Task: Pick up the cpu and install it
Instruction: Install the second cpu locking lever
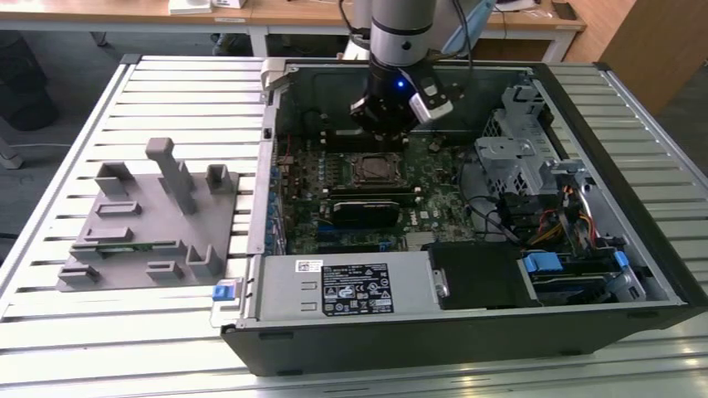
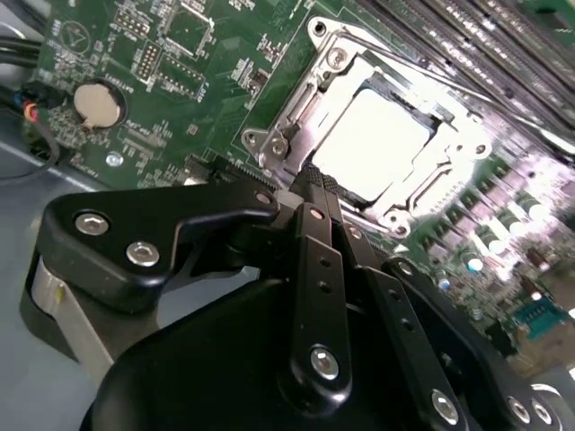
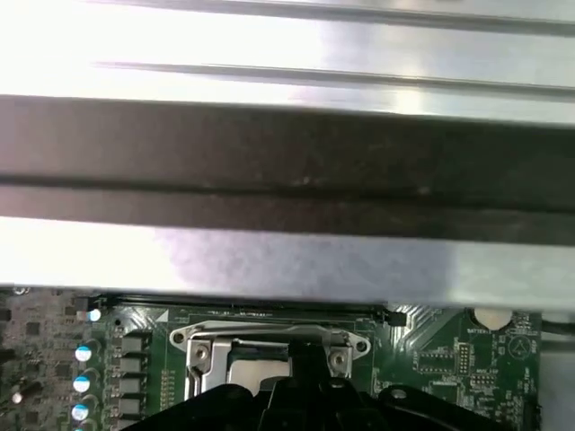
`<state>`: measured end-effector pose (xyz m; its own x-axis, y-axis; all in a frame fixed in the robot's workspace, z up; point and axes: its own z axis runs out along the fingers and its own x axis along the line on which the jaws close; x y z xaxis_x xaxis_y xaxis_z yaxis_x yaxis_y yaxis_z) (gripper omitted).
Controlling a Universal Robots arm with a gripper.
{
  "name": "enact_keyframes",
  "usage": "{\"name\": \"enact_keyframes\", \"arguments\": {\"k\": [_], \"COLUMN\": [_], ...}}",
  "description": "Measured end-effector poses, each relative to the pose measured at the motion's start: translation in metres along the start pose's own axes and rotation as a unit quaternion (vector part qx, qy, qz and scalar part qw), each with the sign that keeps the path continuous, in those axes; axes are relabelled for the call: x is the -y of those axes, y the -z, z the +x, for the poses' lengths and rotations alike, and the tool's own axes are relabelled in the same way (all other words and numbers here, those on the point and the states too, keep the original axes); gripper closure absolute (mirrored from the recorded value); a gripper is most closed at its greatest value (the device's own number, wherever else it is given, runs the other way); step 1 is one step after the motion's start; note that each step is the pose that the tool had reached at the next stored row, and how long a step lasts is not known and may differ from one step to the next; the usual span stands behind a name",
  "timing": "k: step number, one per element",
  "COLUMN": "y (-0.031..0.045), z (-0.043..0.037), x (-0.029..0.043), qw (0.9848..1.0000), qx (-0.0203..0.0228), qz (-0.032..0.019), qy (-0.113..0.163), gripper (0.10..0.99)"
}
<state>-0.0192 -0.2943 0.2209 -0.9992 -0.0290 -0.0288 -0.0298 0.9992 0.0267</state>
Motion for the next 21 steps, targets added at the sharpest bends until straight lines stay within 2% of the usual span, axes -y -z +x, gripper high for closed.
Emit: {"name": "enact_keyframes", "arguments": {"k": [9,14,21], "y": [0.0326,0.0353,0.0357], "z": [-0.0003,-0.0003,0.0002], "x": [-0.0009,0.0023,0.0192], "qw": [1.0000,1.0000,1.0000], "qx": [0.0000,0.0000,0.0000], "qz": [0.0000,0.0000,-0.0003], "qy": [0.000,0.000,0.000], "gripper": [0.980,0.980,0.980]}}
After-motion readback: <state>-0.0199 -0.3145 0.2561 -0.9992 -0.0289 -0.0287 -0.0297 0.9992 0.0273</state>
